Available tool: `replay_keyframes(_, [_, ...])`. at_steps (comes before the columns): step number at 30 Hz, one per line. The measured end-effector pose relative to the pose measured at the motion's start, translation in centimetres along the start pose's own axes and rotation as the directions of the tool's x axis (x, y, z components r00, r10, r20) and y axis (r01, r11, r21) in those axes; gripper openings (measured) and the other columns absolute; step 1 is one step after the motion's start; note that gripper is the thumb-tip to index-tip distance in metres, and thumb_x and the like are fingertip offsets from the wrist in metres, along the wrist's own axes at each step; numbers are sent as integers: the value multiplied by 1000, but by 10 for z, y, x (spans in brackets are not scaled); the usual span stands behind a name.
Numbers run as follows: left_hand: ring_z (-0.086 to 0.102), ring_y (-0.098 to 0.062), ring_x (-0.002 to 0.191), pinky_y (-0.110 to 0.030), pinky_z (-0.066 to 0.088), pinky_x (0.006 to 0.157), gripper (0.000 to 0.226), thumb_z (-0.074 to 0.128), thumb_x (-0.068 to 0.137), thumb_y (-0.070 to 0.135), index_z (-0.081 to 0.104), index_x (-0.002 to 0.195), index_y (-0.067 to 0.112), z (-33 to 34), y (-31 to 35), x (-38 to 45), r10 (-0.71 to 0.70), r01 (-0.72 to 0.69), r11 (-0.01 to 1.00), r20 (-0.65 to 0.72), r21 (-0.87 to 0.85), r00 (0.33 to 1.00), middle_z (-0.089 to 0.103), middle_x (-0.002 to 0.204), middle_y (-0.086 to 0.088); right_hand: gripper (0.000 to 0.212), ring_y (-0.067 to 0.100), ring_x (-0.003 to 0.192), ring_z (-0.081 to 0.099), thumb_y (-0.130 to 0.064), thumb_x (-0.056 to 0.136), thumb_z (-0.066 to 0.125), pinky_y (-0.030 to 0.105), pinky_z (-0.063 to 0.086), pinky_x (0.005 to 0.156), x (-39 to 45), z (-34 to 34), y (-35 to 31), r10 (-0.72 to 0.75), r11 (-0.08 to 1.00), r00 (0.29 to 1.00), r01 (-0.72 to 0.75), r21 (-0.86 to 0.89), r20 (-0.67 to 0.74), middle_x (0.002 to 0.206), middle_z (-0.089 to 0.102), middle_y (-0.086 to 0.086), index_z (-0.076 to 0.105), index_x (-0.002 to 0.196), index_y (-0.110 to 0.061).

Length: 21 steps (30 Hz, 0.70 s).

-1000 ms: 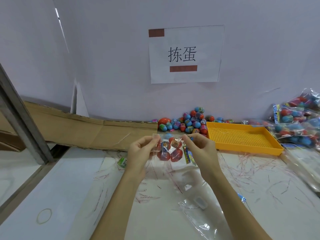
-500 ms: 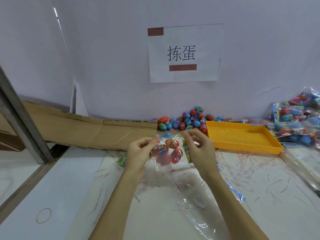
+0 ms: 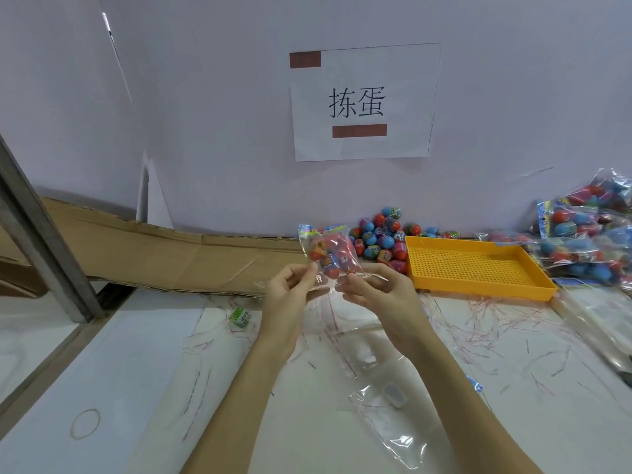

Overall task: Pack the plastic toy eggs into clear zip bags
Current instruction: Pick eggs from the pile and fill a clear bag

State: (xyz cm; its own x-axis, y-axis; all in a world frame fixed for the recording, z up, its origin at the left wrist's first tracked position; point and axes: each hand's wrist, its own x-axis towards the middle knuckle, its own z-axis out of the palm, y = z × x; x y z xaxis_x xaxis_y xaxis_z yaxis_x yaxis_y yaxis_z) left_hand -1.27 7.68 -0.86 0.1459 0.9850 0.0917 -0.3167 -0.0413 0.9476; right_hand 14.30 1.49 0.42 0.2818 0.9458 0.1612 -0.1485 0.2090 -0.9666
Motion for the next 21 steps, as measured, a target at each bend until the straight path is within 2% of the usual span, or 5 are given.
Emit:
replay_keyframes(4, [72,-22,79,-36,61,74,61,69,89,54,57,124,6,-3,12,4,-174,156,959,-58,-236,983,75,106,-19,11,21,86,71,-12,95,71,25,57,78,2,-16,-7,43,995,996,-35,-98,83,92,76,9,75,105,-14])
replay_keyframes(7, [74,-28,88,-39,61,79,77,63,82,72,72,120,6,-14,14,4,-294,296,955,104,-8,950,77,107,-17,14,16,86,67,-12,97,68,25,57,80,1,-23,-9,122,988,962,-94,-124,243,93,73,6,79,104,-18])
replay_keyframes(11, [72,-17,74,-29,60,67,39,69,90,55,82,84,18,-12,7,1,-26,12,960,47,279,999,77,79,-8,19,20,87,61,-25,100,63,30,52,80,0,-19,-12,143,988,972,-130,-80,188,91,68,9,80,99,-18])
replay_keyframes(14, [71,-10,67,-19,56,60,29,70,89,53,81,82,27,-12,2,2,197,-200,892,49,406,979,76,73,4,32,18,76,58,-45,97,62,31,50,78,-2,-15,-13,118,976,983,-89,-198,137,86,70,8,78,80,-24])
replay_keyframes(21, [76,-12,70,-20,58,55,37,72,78,58,81,81,22,-11,4,1,172,-128,949,-131,288,976,78,75,3,17,3,63,56,-27,93,71,17,50,62,-2,-8,-10,-69,943,996,83,-323,55,69,68,-7,76,86,-12])
